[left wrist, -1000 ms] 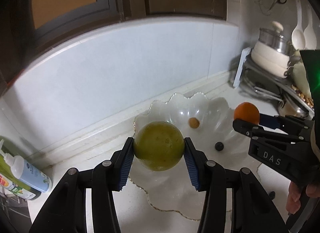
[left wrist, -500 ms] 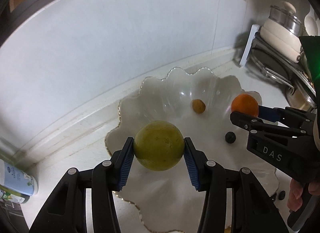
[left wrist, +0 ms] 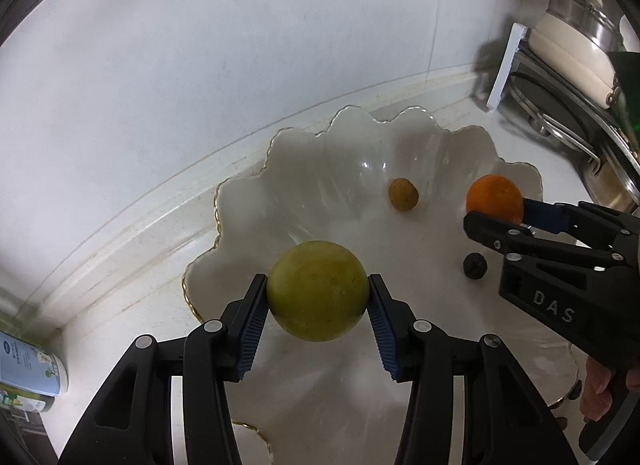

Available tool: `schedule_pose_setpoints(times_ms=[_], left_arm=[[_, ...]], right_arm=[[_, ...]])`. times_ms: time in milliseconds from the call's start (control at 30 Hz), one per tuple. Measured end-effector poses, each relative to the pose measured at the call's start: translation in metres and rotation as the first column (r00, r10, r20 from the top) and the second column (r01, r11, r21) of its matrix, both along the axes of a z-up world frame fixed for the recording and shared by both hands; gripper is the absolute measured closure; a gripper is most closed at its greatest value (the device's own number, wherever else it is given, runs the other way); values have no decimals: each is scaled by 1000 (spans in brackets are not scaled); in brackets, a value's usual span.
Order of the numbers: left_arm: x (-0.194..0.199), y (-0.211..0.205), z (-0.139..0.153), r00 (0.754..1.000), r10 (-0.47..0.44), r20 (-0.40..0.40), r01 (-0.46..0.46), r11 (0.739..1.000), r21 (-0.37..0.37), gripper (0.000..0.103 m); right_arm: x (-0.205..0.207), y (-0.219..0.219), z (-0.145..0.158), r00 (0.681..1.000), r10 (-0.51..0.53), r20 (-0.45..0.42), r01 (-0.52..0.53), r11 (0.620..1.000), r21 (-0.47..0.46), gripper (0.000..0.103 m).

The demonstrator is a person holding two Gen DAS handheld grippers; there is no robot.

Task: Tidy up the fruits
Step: 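Open both grippers to release the yellow-green fruit and orange into the bowl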

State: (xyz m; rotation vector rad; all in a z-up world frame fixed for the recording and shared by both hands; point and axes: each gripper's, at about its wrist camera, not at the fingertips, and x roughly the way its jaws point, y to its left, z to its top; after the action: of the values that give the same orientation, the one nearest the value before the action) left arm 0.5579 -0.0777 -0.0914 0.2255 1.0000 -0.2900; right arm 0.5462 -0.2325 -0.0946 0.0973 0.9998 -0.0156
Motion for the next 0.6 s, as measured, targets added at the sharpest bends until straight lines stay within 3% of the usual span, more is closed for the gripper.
schedule_pose_setpoints(times_ms=[33,100,133,267,600], left_arm=[[0,1,0,1000,3,-1,-3,1000,-4,52],[-2,2,5,1000,13,28,-13,1000,0,39],[-3,1,8,999,12,48,-12,1000,6,37],[-8,3,21,995,29,94,-31,999,27,37],[-35,8,58,986,37,163,-32,999,-35,37]], right_arm=[[-1,0,0,1000,-2,-2,2,1000,1,58],[-2,-1,0,1000,-12,-8,12,1000,7,55],[-3,-1,1,1000,-14,-1,14,1000,12,48],[-9,-2,12,999,-25,29,25,1000,-1,46],[-46,-4,51,991,-33,128,35,999,-9,46]])
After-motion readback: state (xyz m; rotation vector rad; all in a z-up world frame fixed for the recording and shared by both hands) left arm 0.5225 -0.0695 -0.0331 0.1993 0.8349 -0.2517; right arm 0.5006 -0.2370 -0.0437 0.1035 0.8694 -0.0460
